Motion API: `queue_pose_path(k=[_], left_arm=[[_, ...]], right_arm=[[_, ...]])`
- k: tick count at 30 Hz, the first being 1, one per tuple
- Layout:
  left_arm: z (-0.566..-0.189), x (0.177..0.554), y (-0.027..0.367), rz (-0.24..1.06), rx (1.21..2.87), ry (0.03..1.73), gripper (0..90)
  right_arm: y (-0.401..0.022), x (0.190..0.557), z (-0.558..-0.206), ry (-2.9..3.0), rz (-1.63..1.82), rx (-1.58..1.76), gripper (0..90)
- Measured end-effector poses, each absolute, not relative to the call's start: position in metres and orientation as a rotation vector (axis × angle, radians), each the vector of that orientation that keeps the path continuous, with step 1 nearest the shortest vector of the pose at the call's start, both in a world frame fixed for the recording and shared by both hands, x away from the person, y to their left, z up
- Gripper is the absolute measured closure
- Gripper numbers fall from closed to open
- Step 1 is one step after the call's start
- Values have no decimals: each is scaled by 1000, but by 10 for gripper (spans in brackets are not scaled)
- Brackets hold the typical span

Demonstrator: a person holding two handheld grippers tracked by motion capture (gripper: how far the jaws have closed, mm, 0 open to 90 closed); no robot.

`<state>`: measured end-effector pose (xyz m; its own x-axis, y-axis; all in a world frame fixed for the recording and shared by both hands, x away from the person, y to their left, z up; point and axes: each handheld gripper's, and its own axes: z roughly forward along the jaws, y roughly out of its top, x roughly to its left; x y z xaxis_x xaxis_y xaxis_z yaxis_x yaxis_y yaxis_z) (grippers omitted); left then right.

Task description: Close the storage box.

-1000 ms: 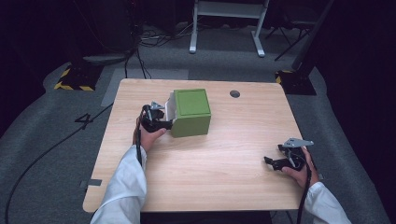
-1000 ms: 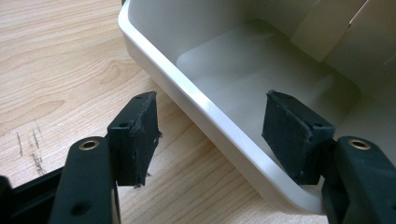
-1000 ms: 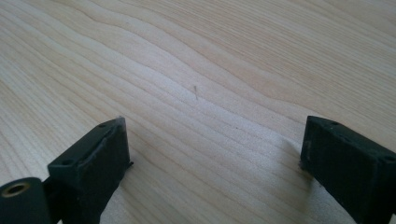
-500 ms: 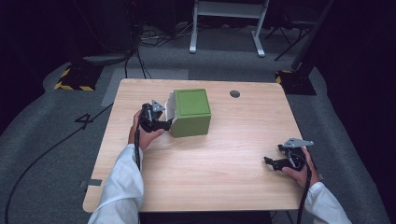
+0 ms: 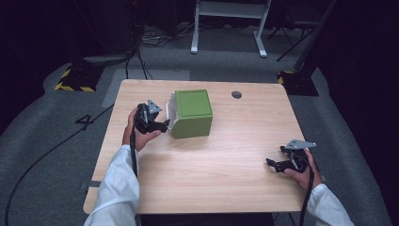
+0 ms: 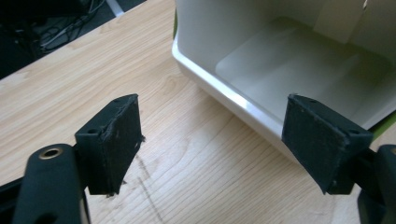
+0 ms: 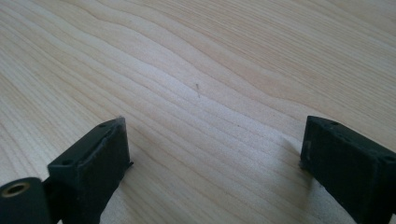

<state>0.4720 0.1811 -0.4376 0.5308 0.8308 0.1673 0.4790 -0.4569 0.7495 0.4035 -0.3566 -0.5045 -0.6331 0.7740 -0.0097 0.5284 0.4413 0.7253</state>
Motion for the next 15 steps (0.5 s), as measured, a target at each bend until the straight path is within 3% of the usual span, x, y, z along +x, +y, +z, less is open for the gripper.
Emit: queue_pose_path(k=[15], left_arm=[[-427, 453, 190, 719, 2187, 998, 174]], right_arm=[[-357, 403, -504, 2359, 1009, 1110, 78]])
